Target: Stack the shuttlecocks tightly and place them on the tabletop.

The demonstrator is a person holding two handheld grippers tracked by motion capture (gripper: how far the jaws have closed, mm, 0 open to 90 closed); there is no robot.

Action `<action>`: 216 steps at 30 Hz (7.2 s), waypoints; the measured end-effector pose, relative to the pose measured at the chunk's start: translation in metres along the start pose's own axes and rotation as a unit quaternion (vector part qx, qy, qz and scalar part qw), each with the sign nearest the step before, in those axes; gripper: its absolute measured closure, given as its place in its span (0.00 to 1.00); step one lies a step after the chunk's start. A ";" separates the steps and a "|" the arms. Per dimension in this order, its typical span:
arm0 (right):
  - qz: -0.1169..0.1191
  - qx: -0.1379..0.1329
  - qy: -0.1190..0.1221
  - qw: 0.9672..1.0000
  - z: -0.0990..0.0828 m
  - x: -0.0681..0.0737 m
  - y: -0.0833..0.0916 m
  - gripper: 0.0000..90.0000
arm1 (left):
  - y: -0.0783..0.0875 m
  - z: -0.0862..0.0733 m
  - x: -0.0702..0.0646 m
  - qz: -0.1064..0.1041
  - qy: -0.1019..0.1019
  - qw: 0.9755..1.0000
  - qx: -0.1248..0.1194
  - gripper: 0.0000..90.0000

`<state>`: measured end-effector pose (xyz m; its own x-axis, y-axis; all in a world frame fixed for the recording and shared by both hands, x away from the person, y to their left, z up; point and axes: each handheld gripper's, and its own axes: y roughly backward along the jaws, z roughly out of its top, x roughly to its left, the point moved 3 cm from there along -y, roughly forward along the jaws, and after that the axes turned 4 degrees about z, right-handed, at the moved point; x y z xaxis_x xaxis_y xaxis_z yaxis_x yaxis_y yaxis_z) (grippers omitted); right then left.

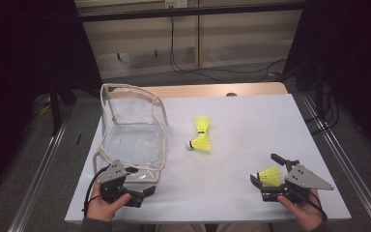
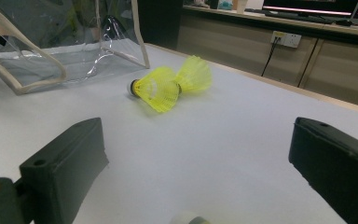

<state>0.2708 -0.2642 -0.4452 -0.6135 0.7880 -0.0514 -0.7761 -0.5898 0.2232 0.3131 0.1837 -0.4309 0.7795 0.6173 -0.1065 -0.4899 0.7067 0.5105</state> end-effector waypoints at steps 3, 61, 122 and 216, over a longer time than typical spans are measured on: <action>-0.001 0.001 0.001 1.000 0.000 0.000 0.000 0.03 | 0.001 0.001 0.001 0.001 0.000 1.000 0.000 0.05; -0.007 0.035 -0.025 0.999 -0.001 -0.015 0.009 0.05 | 0.010 -0.003 0.014 0.020 0.004 1.000 -0.011 0.05; 0.017 0.159 -0.087 0.983 -0.019 -0.021 0.022 0.69 | 0.007 -0.001 0.014 0.022 0.001 1.000 -0.010 0.04; 0.078 0.122 -0.100 0.984 -0.004 -0.037 -0.032 0.98 | 0.006 -0.002 0.013 0.023 -0.004 1.000 -0.006 0.04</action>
<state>0.3180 -0.2749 -0.4549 -0.6624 0.7247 0.1898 -0.6016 -0.6656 0.4417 0.3196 0.1970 -0.4310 0.7594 0.6461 -0.0760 -0.5298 0.6819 0.5043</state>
